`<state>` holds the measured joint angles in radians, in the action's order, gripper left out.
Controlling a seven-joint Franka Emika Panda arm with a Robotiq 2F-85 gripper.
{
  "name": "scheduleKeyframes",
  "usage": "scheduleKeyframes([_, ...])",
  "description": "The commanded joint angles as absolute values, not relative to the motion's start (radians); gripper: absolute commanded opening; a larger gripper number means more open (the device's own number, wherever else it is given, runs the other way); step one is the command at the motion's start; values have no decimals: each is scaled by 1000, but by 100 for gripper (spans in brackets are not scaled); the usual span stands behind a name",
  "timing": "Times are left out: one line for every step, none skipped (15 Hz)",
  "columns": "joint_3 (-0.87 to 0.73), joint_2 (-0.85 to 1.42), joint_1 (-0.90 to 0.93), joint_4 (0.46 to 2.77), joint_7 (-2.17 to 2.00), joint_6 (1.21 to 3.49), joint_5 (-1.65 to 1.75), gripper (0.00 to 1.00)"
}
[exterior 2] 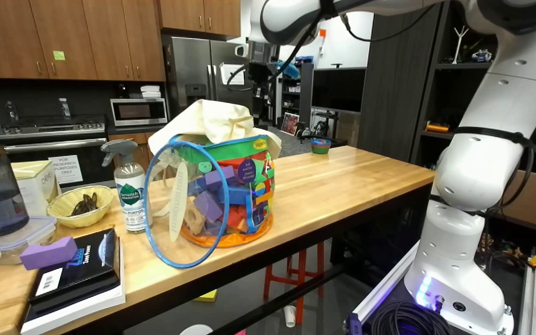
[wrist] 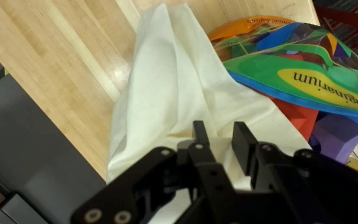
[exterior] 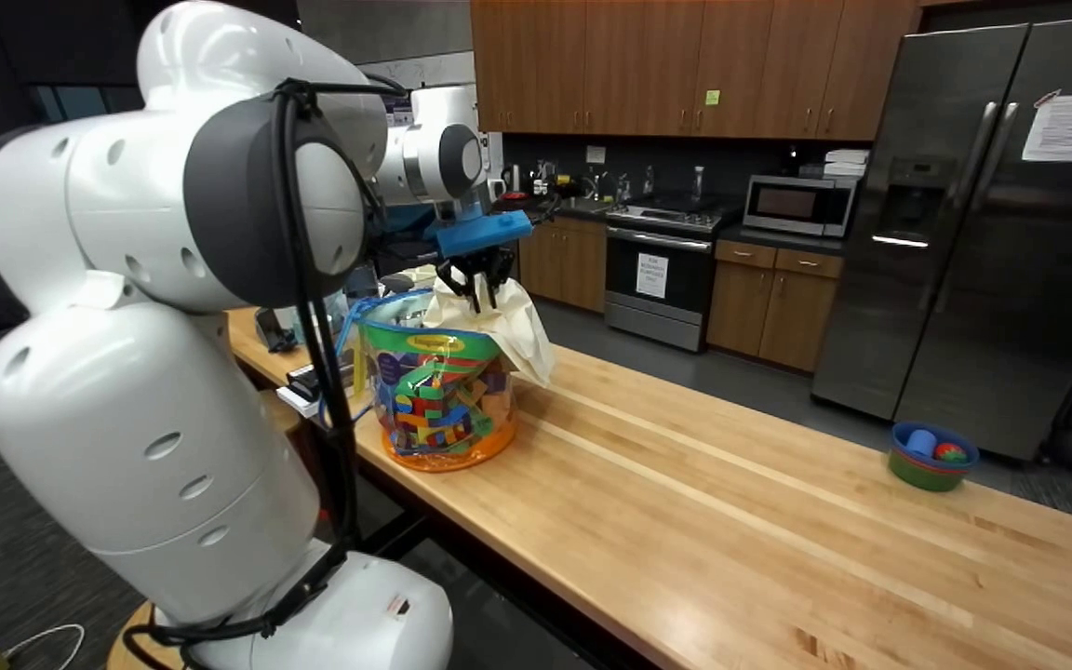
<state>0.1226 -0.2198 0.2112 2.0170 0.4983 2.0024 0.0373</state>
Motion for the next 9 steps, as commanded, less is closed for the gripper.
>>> scheduleKeyframes([125,-219,209,2013,498,1999,37,30])
scheduleKeyframes([125,-219,209,2014,498,1999,37,30])
scheduleKeyframes([125,-219,209,2014,498,1999,37,30])
scheduleKeyframes([125,-219,209,2014,498,1999,37,30])
scheduleKeyframes([125,-219,209,2014,498,1999,37,30])
scheduleKeyframes([125,-219,209,2014,498,1999,37,30])
scheduleKeyframes([125,-219,209,2014,498,1999,37,30])
scheduleKeyframes([125,-219,209,2014,498,1999,37,30])
scheduleKeyframes([125,-219,209,2014,499,1999,37,55])
